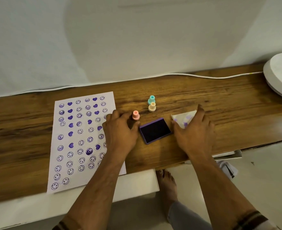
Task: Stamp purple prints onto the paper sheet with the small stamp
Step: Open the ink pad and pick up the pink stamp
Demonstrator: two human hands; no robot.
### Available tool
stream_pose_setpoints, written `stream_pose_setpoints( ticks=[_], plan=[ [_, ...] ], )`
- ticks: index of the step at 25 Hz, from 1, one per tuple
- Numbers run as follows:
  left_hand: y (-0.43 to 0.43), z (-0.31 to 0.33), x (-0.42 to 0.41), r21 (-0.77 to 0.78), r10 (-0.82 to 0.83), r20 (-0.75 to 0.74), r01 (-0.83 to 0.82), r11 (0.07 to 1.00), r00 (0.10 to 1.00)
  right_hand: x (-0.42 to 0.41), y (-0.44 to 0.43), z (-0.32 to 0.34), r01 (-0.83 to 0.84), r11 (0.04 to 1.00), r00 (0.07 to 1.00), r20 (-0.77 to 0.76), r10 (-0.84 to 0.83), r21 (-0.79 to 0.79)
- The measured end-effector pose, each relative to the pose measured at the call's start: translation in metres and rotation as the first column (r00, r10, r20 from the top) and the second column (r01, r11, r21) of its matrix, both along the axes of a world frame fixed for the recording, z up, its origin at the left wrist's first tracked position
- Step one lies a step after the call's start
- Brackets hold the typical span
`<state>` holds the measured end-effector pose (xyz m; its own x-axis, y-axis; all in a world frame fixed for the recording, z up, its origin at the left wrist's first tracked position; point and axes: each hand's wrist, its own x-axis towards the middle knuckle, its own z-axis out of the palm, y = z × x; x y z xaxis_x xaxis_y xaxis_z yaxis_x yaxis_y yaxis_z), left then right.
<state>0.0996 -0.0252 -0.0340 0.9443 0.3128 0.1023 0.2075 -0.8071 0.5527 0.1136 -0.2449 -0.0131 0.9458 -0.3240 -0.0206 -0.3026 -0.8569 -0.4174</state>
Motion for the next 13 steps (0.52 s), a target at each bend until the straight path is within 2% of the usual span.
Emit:
stream_pose_setpoints(
  ticks=[2,4,5,6,7,8,9,11,13],
  plan=[
    [-0.002,0.002,0.002,-0.010,0.004,0.013,-0.004,1.000,1.000,-0.002,-0.001,0.002,-0.007,1.000,0.999,-0.040,0.006,-0.009],
    [-0.005,0.009,-0.001,-0.098,0.000,0.035,0.003,0.995,0.999,-0.003,0.002,0.012,-0.018,1.000,1.000,-0.007,0.018,0.016],
    [-0.005,0.014,-0.004,-0.170,0.005,0.043,0.002,0.985,0.999,-0.003,0.005,0.020,-0.044,0.996,0.998,0.044,0.041,0.079],
    [-0.005,0.020,-0.010,-0.227,0.009,0.046,0.002,0.974,0.999,-0.002,0.009,0.028,-0.091,0.972,0.993,0.096,0.072,0.215],
    [-0.004,0.027,-0.017,-0.249,0.000,0.044,0.010,0.968,0.999,-0.003,0.016,0.039,-0.146,0.898,0.988,0.112,0.109,0.415],
    [-0.003,0.035,-0.025,-0.248,-0.018,0.034,0.026,0.968,0.999,-0.008,0.025,0.050,-0.193,0.776,0.981,0.092,0.172,0.601],
    [-0.002,0.041,-0.034,-0.237,-0.040,0.020,0.044,0.971,0.999,-0.014,0.035,0.058,-0.227,0.678,0.964,0.060,0.261,0.699],
    [0.001,0.050,-0.053,-0.194,-0.076,0.010,0.077,0.978,0.997,-0.029,0.053,0.062,-0.303,0.643,0.917,0.032,0.398,0.704],
    [0.003,0.055,-0.070,-0.174,-0.094,0.022,0.096,0.980,0.995,-0.041,0.061,0.060,-0.348,0.633,0.900,0.058,0.432,0.692]
  ],
)
